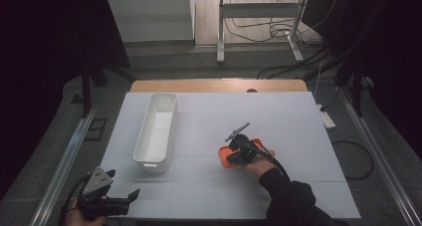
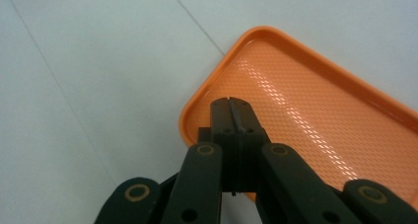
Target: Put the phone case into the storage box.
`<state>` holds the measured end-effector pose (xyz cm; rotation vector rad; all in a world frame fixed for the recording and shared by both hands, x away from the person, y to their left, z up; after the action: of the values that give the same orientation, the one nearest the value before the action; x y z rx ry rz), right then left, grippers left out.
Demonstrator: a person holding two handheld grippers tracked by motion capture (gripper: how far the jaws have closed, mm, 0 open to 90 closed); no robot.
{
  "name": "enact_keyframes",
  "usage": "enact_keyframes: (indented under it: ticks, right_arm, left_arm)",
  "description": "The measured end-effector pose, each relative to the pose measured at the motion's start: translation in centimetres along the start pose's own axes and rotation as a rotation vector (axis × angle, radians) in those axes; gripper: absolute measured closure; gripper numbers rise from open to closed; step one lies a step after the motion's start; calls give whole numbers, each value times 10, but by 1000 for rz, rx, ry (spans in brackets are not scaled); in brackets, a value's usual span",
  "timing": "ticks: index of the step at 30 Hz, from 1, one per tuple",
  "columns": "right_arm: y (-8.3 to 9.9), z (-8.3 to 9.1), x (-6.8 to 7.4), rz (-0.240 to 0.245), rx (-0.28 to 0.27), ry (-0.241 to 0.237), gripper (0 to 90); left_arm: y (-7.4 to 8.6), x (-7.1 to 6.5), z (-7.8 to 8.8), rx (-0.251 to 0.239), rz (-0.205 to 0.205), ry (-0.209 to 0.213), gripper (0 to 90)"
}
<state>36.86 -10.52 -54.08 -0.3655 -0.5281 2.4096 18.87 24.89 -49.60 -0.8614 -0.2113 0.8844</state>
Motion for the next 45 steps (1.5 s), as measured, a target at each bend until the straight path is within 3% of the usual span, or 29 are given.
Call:
enact_keyframes:
  ticks: [19,31,45]
  right_arm:
    - [22,13,5,10,35,-26,890]
    - [46,27,-6,-7,64,-26,890]
    - [69,39,-27,-49,86,13,890]
  left_arm:
    - [0,-1,0,2,-5,1,17]
    - [-1,-1,-1,4,-6,0,18]
    - [-1,-1,-1,7,-6,-3,18]
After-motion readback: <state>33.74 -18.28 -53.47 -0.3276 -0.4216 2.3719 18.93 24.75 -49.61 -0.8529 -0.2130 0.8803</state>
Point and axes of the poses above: each handheld gripper's, and its own axes: z roughly backward along the jaws, y roughly out of its underside, x roughly to its left, the point moved 4 cm from there along -z, roughly forward along the jaws, and after that the axes turned 14 degrees about y, right-handed, at the moved point
